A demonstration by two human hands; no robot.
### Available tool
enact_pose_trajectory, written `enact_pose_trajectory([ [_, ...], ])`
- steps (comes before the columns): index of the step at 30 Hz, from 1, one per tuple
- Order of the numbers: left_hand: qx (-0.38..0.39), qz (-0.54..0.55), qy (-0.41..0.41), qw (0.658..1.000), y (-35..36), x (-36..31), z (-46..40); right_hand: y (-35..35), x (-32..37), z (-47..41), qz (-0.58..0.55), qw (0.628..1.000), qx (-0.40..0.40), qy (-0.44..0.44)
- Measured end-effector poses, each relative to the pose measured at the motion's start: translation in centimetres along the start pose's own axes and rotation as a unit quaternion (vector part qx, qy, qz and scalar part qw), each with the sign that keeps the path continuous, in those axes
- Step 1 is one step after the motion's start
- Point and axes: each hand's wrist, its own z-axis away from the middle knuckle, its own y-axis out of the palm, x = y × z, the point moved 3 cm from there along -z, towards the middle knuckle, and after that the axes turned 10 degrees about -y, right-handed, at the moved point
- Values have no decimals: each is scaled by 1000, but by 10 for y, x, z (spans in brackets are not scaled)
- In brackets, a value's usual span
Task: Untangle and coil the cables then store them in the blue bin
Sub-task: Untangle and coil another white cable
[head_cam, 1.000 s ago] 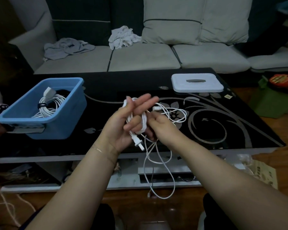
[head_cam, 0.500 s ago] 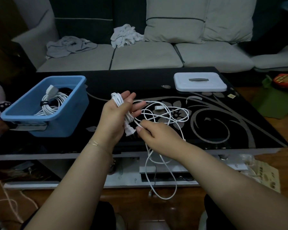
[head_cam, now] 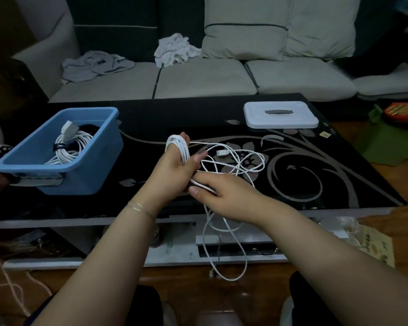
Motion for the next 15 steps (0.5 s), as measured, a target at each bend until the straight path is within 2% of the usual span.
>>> enact_pose_trajectory([
  [2,13,-38,13,999,2,1,1,-3,0,0,-33,999,-5,-5],
  [5,33,-50,20,998,5,-2,9,-13,-4,0,-103,992,-77,-6],
  [8,91,-105,26,990,11,-9,17,-25,-14,0,-128,981,-144,14],
  [13,190,-105,17,976,26,-13,21,-39,-23,0,-179,957,-226,24],
  [15,198,-113,12,974,30,-12,20,-40,-22,-1,-228,943,-242,26],
])
